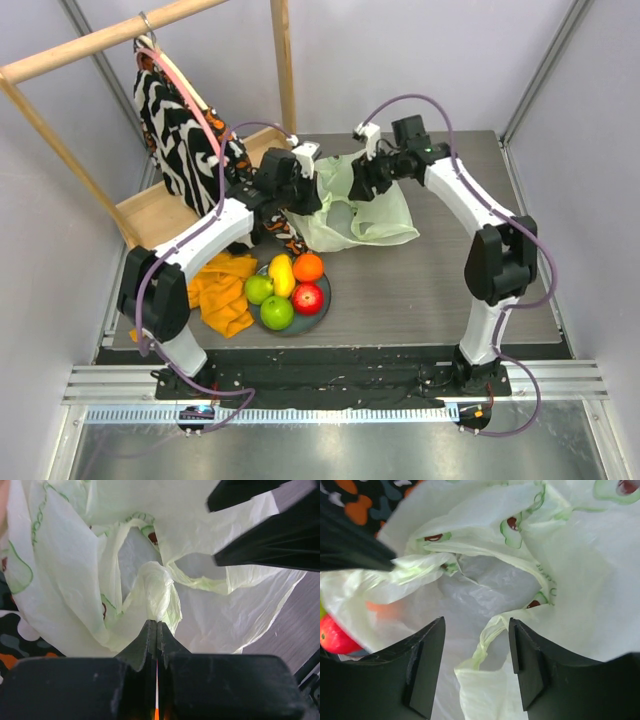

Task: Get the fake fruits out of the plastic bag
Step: Adjust the plastic bag at the center of the board.

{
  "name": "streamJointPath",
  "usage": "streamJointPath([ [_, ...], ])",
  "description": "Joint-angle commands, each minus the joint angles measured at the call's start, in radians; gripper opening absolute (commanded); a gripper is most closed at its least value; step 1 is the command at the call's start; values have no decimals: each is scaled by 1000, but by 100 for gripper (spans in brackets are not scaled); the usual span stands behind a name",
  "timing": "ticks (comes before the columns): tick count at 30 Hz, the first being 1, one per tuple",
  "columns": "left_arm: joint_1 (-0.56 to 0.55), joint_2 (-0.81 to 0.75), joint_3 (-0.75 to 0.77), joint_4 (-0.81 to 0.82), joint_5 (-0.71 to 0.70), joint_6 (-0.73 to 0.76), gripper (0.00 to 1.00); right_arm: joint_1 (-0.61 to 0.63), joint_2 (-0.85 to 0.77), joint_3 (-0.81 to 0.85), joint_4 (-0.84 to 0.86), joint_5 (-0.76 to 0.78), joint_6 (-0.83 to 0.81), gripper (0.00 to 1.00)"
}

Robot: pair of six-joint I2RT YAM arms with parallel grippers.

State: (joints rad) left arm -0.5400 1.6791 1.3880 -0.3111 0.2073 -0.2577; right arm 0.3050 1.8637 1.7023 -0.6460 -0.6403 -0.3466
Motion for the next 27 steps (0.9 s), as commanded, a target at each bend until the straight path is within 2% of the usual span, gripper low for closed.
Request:
streamJointPath([
  [1, -8, -79, -41, 7, 47, 1, 0, 40, 49, -36, 16, 83, 8, 61],
  [3, -8, -104, -66, -2, 47, 3, 0, 72, 57, -52, -13, 155, -21, 66],
  [4, -8, -116, -75, -11, 50, 5, 0, 80, 52, -68, -15, 190, -32, 76],
  [8, -8, -162, -129, -17, 63, 5, 0, 100, -4, -193, 25, 310, -87, 96],
  [11, -8, -176, -161, -16, 61, 3, 0, 111, -37, -223, 6, 360, -138, 98],
  [18, -8, -150, -155, 0, 72, -11, 0, 147, -41, -219, -167, 433, -281, 96],
  [20, -9, -142, -149, 4, 72, -12, 0, 163, -52, -254, -140, 525, -290, 84],
  [21, -9, -140, -147, 4, 70, -9, 0, 161, -58, -266, -95, 556, -290, 73],
  [23, -9, -137, -145, 3, 69, -3, 0, 161, -60, -271, -61, 635, -298, 65],
  [24, -9, -139, -145, 4, 66, -2, 0, 161, -57, -262, -43, 681, -301, 48],
  [25, -9, -137, -147, 4, 67, 0, 0, 155, -54, -248, -37, 691, -298, 38],
  [27, -9, -136, -145, 4, 67, 3, 0, 119, -60, -201, 6, 717, -246, 2],
])
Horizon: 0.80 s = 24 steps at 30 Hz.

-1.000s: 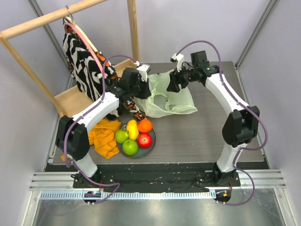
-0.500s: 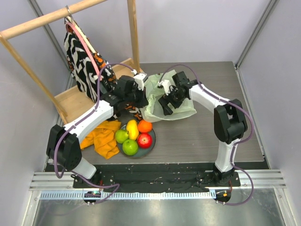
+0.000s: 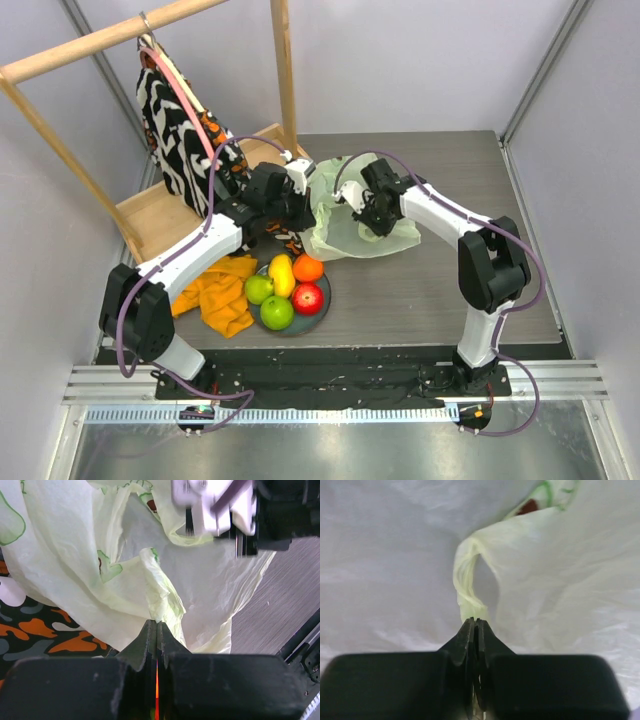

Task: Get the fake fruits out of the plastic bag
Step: Adjust the plastic bag at the center of the board.

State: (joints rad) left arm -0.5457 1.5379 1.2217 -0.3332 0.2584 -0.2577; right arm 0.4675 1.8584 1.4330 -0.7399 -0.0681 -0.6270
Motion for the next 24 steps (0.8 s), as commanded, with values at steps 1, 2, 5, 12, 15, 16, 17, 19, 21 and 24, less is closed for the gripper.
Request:
streamJointPath([
  [1, -3, 5, 25, 26, 16, 3, 0, -61, -56, 85, 117, 143, 58, 1],
  [2, -3, 8, 32, 25, 19, 5, 0, -96, -57, 134, 119, 130, 97, 1],
  [5, -5, 21, 64, 25, 22, 15, 0, -174, -77, 222, 137, 38, 202, 1],
  [12, -39, 48, 110, 26, 27, 48, 0, -527, -230, 170, 275, -313, 625, 1],
  [15, -62, 53, 114, 26, 34, 58, 0, -564, -300, 40, 346, -357, 708, 1],
  [16, -68, 54, 117, 26, 36, 64, 0, -566, -347, 6, 350, -355, 710, 1],
  [17, -80, 53, 121, 26, 38, 67, 0, -566, -372, -69, 379, -352, 711, 1],
  [19, -94, 51, 137, 25, 39, 77, 0, -566, -460, -190, 425, -326, 742, 1],
  [21, -112, 48, 160, 20, 41, 78, 0, -566, -510, -242, 494, -376, 748, 1],
  [24, -129, 65, 232, 0, 38, 89, 0, -563, -536, -227, 479, -433, 744, 15],
])
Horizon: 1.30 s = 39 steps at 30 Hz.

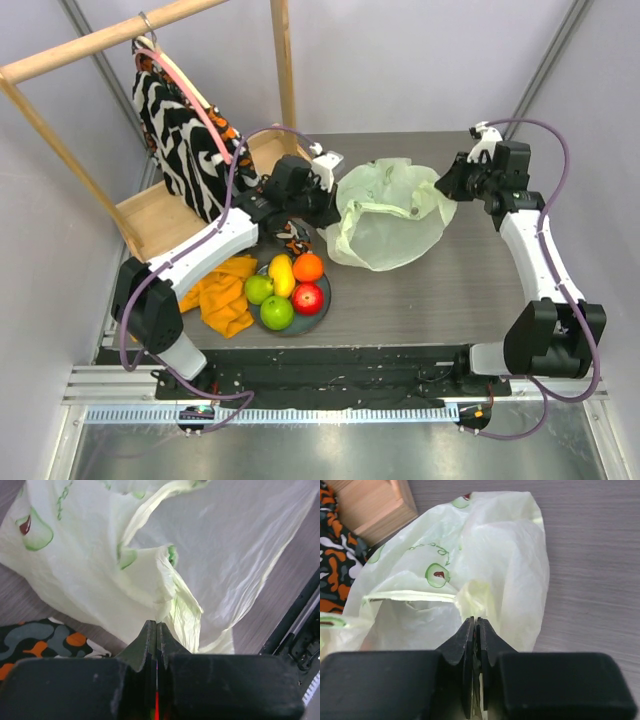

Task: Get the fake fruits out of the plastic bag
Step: Adjust the plastic bag at the center of the board.

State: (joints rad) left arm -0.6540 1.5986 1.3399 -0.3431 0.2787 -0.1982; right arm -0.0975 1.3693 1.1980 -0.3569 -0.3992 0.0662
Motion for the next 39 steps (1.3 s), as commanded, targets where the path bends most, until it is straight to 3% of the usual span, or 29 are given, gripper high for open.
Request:
streamJointPath([
  [1, -22, 11, 134, 6, 16, 29, 0, 1, -45, 61, 79, -105, 41, 22],
  [7, -22, 61, 240, 3, 13, -12, 0, 71, -76, 205, -59, -224, -144, 81],
  [9, -22, 70, 257, 4, 11, -30, 0, 160, -111, 189, -79, -208, -271, 86],
  [11, -22, 73, 260, 7, 16, -41, 0, 253, -115, 149, -132, -198, -401, 81],
  [13, -22, 72, 258, 7, 22, -46, 0, 295, -90, 126, -178, -167, -443, 62],
  [17, -22, 51, 246, 4, 27, -47, 0, 334, 14, 112, -177, -129, -437, 41],
  [21, -22, 23, 225, -8, 17, -35, 0, 360, 123, 126, -159, -44, -430, 30],
  [22, -22, 18, 211, -20, 10, -27, 0, 361, 152, 132, -162, -30, -416, 29],
  [23, -22, 9, 206, -36, 10, -21, 10, 361, 160, 136, -163, 6, -407, 27],
  [25, -21, -6, 188, -63, 83, 9, 44, 360, 160, 140, -162, 34, -388, 27],
  [26, -21, -28, 155, -65, 120, 32, 66, 357, 149, 137, -163, 43, -385, 27],
  [27, -21, -37, 141, -57, 149, 43, 72, 357, 137, 132, -162, 55, -378, 28],
  [29, -24, -31, 140, -42, 195, 46, 81, 348, 110, 132, -160, 80, -343, 33],
  [33, -62, 50, 201, -45, 215, 75, 87, 308, 71, 173, -137, 132, -276, 42],
  [39, -193, 185, 277, -56, 18, 121, 86, 275, 42, 189, -126, 160, -238, 43],
])
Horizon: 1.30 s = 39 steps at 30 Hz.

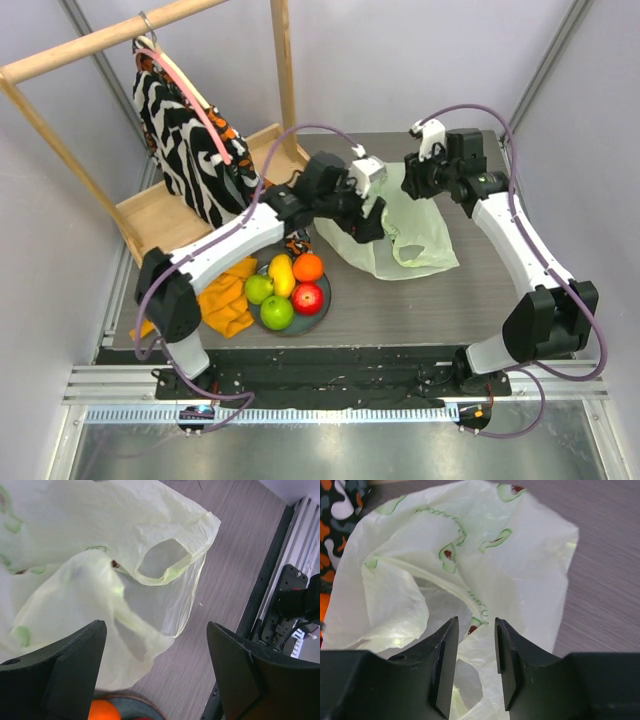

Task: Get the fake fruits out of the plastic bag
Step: Adjust the plastic bag at the center of the board.

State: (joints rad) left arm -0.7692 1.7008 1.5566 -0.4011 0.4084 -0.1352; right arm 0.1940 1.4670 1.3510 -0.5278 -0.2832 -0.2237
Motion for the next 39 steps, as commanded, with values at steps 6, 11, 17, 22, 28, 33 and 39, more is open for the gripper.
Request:
streamJointPath([
  [6, -156, 171, 86, -15, -390, 108, 88, -36, -102, -55, 12, 42, 18, 45],
  [11, -160, 163, 85, -4, -617, 132, 54, -34, -108, -127, 17, -5, 33, 45],
  [17, -140, 57, 45, -4, -642, 183, 0, -34, -51, -112, -6, -202, 23, 45],
  [22, -133, 3, 49, 1, -588, 164, 0, 36, 29, -84, -32, -272, 12, 42],
  [28, -133, 5, 109, 10, -609, 143, 0, 111, 99, -96, 40, -215, 62, 38],
  [33, -133, 7, 126, 10, -608, 109, 0, 146, 176, -110, 207, -169, 173, 41],
  [39, -131, -23, 132, 2, -628, 83, 0, 165, 344, -55, 296, -96, 222, 43],
])
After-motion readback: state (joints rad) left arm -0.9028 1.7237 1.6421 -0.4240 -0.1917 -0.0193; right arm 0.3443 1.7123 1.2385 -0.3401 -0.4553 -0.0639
